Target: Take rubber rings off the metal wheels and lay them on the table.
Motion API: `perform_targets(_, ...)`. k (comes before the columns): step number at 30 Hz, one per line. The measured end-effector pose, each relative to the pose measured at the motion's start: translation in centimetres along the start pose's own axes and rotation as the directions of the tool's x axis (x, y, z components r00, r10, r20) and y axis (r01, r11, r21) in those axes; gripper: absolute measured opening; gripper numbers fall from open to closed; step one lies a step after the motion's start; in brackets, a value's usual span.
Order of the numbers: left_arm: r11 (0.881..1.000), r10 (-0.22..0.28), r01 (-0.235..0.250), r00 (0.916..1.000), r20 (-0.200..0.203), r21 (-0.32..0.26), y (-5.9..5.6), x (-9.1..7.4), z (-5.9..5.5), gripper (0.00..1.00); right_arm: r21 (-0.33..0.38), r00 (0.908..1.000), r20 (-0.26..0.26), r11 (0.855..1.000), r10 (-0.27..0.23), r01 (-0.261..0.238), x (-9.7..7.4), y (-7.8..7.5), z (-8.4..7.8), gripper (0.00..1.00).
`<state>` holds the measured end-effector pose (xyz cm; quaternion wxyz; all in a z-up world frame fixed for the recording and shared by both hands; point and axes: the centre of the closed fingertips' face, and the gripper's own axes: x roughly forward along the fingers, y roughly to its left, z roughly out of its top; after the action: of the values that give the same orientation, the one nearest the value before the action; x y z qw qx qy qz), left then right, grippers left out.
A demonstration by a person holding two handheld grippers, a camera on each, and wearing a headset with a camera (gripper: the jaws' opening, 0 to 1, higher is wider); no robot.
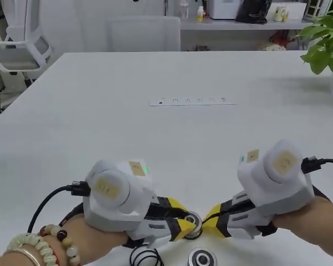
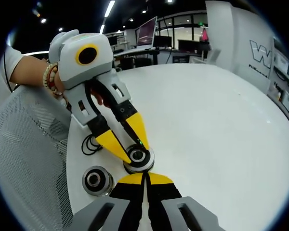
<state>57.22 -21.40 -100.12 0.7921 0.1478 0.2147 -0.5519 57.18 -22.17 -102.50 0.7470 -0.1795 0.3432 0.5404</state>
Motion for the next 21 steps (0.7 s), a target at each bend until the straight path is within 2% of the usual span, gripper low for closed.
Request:
perform_targets(6, 1.000, 0.003, -0.003, 1.0000, -0.003, 0.008, 0.0, -0.1, -0.1, 0.14, 0.106, 0.9996, 0.026, 0.994, 0.010, -0.012, -0.3, -0.3, 0.0, 0.00)
perform_targets(9, 1.000, 0.007, -0.007, 1.0000, -0.003, 0.007, 0.0, -0.1, -0.1, 0.14, 0.220, 0.9988, 0.046, 0.975, 0.020, -0.029, -0.5, -0.5, 0.3, 0.00)
perform_targets(13, 1.000, 0.009, -0.009, 0.9999, -0.005, 0.017, 0.0, -0.1, -0.2, 0.14, 0.305, 0.9959, 0.085, 0.951, 0.031, -0.055, -0.8, -0.6, 0.7, 0.00)
perform_targets(14, 1.000, 0.007, -0.007, 1.0000, -0.007, 0.014, 0.0, -0.1, -0.2, 0.14, 0.331, 0.9909, 0.132, 0.941, 0.027, -0.070, -1.0, -0.7, 1.3, 0.00)
perform_targets(15, 1.000, 0.007, -0.007, 1.0000, -0.007, 0.014, 0.0, -0.1, -0.2, 0.14, 0.366, 0.9875, 0.152, 0.926, 0.043, -0.097, -1.2, -0.5, 1.7, 0.00)
perform_targets(16, 1.000, 0.007, -0.007, 1.0000, -0.007, 0.015, 0.0, 0.0, -0.2, 0.14, 0.389, 0.9926, 0.115, 0.917, 0.039, -0.081, -1.2, -0.6, 1.1, 0.00)
perform_targets(17, 1.000, 0.006, -0.006, 1.0000, -0.008, 0.015, 0.0, 0.0, -0.2, 0.14, 0.366, 0.9913, 0.125, 0.927, 0.039, -0.083, -1.1, -0.6, 1.2, 0.00)
perform_targets(18, 1.000, 0.006, -0.006, 0.9999, -0.010, 0.017, 0.0, 0.0, -0.2, 0.14, 0.366, 0.9905, 0.131, 0.926, 0.042, -0.088, -1.1, -0.5, 1.3, 0.00)
perform_targets(20, 1.000, 0.005, -0.005, 0.9999, -0.014, 0.021, 0.0, 0.0, -0.2, 0.14, 0.394, 0.9903, 0.130, 0.914, 0.048, -0.096, -1.0, -0.4, 1.4, 0.00)
perform_targets(21, 1.000, 0.008, -0.008, 0.9998, -0.018, 0.019, 0.1, 0.0, -0.2, 0.13, 0.395, 0.9907, 0.128, 0.914, 0.047, -0.094, -1.0, -0.3, 1.5, 0.00)
